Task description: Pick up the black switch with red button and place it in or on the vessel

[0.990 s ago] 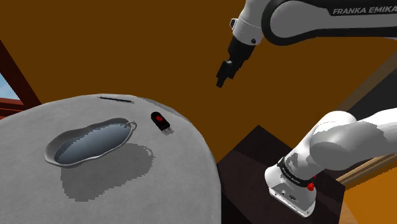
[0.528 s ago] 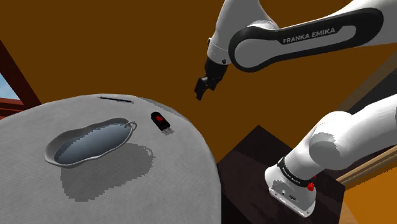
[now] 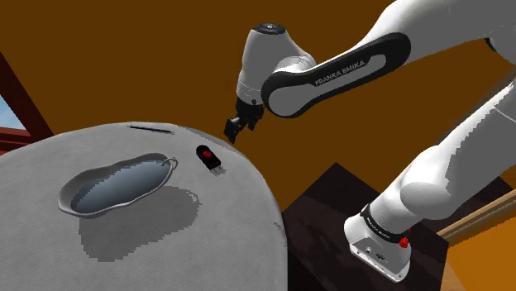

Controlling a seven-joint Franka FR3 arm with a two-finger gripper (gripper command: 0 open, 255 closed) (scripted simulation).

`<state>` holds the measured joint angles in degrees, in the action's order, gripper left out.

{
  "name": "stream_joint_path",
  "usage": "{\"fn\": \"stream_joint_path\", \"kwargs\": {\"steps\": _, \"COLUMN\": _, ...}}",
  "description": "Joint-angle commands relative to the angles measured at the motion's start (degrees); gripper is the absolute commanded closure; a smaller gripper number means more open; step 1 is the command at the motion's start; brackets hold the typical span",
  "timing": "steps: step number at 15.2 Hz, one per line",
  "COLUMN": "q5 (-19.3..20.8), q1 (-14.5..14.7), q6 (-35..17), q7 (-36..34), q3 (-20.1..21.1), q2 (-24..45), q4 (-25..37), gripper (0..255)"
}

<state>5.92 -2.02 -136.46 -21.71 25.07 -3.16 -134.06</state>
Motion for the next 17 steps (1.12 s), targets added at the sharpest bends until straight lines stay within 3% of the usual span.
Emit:
{"fn": "stream_joint_path", "kwargs": {"steps": 1, "q5": 4.3, "q1": 0.1, "q6": -2.3, "q7": -4.7, "q3": 0.8, "q2": 5.2, "q4": 2.1, "gripper": 0}}
{"fn": "stream_joint_path", "kwargs": {"steps": 6, "q5": 14.9, "q1": 3.0, "q6": -4.6, "q7": -14.7, "q3": -0.7, "q2": 17.8, "q4": 9.6, "gripper": 0}}
{"fn": "stream_joint_path", "kwargs": {"steps": 10, "q5": 20.9, "q1": 6.9, "q6": -5.1, "q7": -20.6, "q3": -3.6, "q2": 27.4, "q4": 17.0, "gripper": 0}}
{"fn": "stream_joint_path", "kwargs": {"steps": 17, "q5": 24.1, "q1": 8.6, "q6": -7.9, "q7": -22.9, "q3": -6.0, "q2": 32.7, "q4": 19.1, "gripper": 0}}
